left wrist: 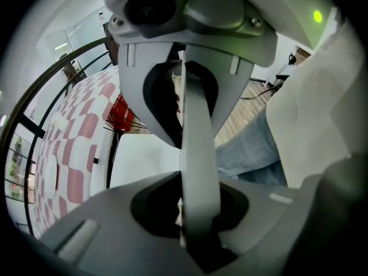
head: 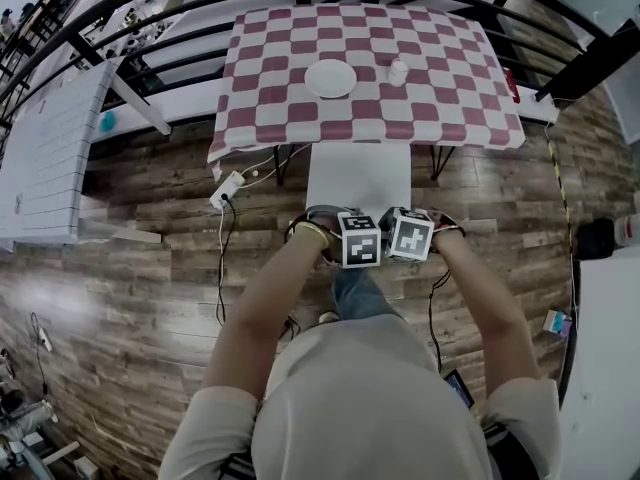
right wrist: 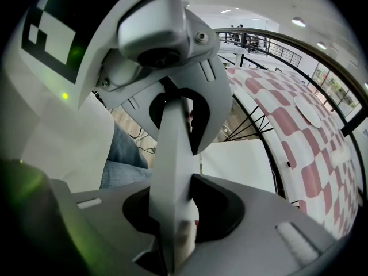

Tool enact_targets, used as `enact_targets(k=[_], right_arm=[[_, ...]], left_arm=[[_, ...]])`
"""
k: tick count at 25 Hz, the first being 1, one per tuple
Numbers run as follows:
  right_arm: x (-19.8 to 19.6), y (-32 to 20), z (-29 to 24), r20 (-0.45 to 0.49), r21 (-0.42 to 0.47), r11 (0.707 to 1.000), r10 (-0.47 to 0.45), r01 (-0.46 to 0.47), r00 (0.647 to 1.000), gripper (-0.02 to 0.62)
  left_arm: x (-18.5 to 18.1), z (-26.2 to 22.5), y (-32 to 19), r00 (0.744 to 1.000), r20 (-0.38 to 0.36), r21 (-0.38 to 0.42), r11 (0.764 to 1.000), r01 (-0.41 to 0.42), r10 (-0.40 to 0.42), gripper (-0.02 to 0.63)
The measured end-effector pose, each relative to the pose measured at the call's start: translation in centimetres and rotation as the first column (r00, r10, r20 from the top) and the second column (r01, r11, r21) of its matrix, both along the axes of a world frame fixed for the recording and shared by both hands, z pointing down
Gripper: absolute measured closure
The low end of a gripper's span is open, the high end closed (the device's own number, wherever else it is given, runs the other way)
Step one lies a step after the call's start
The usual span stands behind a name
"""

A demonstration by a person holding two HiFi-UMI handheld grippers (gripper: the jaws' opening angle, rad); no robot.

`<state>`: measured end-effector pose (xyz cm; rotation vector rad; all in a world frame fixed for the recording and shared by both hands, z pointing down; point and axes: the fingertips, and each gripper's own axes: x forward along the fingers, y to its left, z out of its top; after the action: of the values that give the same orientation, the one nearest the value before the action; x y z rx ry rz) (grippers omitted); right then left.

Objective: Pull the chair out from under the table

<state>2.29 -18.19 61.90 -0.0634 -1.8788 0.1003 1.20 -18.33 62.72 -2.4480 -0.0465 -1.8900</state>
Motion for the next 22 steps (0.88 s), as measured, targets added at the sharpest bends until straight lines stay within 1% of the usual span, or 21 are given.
enact_targets(k=[7,12,22], right_arm=[[-0.1,0.8,0.1,-0.002,0.001,1.000,-0.001,0.001,1.000,0.511],[-0.3,1.9,0.0,-0.005,-0.014,1.000,0.003,-0.003,1.000,0.509],[-0.8,2.9,0.2,-0.002,0.007,1.000,-0.001,0.001,1.000,0.509]], left_arm=[[-0.2,0.0,0.9,1.000,0.000,-0.002,1.000,0.004,-0.004,0.529],[-0.4,0.1,1.7,1.000,-0.005,-0.001,1.000,0.004,-0.004,0.529],[-0.8,0.1,3.1,1.000,-0.005,-0.002,1.000,0.003,-0.003,0.529]])
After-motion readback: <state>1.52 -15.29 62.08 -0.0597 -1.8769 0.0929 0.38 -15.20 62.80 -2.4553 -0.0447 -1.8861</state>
